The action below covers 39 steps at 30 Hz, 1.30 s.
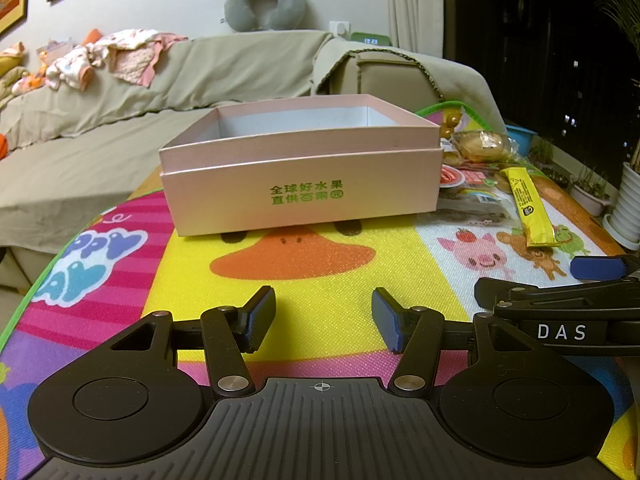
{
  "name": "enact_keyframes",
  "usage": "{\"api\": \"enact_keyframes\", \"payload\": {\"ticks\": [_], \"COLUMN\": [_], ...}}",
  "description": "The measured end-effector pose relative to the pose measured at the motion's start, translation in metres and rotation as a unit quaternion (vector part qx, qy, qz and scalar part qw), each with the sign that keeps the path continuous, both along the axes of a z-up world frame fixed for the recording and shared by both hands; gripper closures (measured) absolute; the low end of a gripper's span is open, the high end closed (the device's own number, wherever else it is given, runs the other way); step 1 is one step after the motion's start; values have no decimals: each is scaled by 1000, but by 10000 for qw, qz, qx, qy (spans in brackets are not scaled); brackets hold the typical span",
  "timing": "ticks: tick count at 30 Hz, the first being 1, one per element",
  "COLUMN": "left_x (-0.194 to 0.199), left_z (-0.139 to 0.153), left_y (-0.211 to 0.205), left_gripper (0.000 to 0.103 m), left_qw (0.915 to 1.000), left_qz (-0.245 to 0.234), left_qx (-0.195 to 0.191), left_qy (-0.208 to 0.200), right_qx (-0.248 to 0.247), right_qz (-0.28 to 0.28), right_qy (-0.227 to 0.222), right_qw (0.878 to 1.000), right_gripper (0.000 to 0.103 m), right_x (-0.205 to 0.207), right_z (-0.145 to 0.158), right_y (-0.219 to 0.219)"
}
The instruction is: Organize objects
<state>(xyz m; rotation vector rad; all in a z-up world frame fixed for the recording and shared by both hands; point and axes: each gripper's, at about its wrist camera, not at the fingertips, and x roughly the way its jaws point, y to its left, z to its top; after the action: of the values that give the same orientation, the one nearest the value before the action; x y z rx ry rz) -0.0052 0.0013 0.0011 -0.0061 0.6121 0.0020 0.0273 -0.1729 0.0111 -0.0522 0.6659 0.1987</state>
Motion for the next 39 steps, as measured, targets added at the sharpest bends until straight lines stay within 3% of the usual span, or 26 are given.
{"api": "enact_keyframes", "payload": {"ticks": [39], "left_x": [4], "left_z": [-2], "left_y": [2], "left_gripper": [43], "left_qw": [10000], "left_qz": [-1], "left_qx": [41], "left_qy": [11], "right_qx": [-3], "right_qz": [6], "right_qy": [-3], "right_qw": [10000], "right_gripper": [0], "right_x": [1], "right_z": [0], "right_y": [0]}}
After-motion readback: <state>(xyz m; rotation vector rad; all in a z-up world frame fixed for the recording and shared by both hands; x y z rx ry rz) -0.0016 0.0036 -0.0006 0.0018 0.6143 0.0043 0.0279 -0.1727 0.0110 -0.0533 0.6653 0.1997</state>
